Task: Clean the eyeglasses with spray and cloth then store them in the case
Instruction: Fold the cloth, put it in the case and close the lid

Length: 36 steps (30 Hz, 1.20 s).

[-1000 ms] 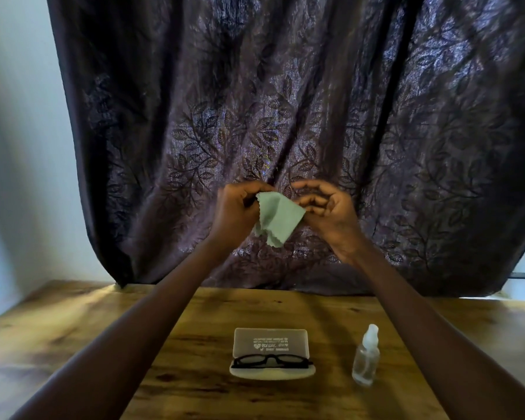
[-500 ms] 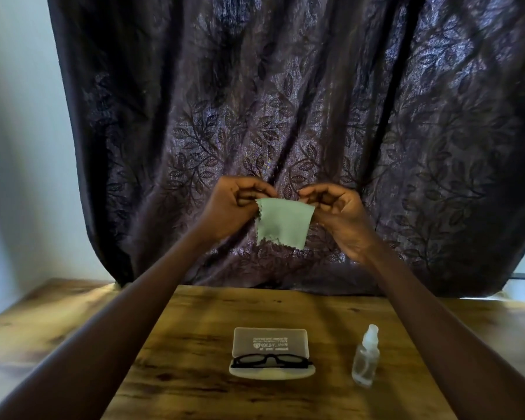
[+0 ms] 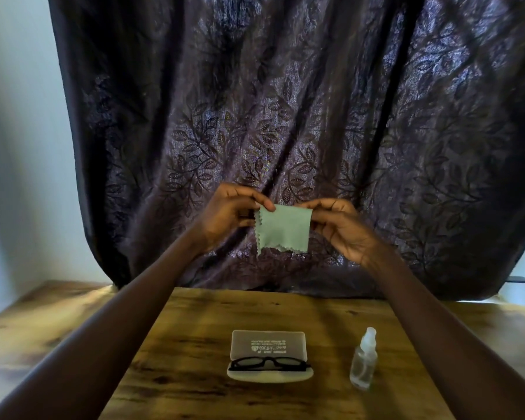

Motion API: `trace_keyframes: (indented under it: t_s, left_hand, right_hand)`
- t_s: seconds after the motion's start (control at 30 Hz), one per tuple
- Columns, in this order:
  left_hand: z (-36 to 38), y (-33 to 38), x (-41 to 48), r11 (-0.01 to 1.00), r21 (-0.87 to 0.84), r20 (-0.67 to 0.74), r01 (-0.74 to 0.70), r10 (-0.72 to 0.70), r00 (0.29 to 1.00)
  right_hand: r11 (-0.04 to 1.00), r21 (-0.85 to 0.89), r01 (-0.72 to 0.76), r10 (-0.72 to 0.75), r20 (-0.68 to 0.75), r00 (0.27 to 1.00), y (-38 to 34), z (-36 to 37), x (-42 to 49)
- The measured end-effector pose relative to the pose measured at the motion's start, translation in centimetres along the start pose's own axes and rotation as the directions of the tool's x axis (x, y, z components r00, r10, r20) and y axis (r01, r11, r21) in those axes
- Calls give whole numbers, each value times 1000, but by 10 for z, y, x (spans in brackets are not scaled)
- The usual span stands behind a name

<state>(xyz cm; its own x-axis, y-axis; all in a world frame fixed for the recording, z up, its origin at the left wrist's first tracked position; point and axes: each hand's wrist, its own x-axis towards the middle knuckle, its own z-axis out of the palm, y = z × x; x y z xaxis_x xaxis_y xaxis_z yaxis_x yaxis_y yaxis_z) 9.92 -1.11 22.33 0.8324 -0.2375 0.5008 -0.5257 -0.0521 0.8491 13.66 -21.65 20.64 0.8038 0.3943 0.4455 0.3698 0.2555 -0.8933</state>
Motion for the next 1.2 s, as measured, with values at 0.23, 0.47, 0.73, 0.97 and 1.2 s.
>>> trace_keyframes:
  t_s: [0.23, 0.47, 0.73, 0.97, 1.2]
  left_hand:
    - [4, -4, -3, 999, 30, -42, -21, 22, 999]
    - [9, -12, -1, 985, -102, -119, 138, -149, 982]
    - [9, -15, 0, 936, -209, -51, 283, -299, 953]
    - [10, -14, -2, 966, -137, -5, 218, -221, 975]
    - [17, -6, -6, 780, 497, -78, -380, 476, 876]
  right_hand:
    - [971, 183, -155, 156, 8, 988, 0, 5, -1]
    - [938, 252, -238, 240, 24, 970, 10, 10, -3]
    - [911, 307, -276, 286, 10, 958, 21, 8, -11]
    - [967, 196, -162, 168, -11, 986, 16, 6, -11]
    - [996, 34, 79, -79, -15, 997, 6, 7, -11]
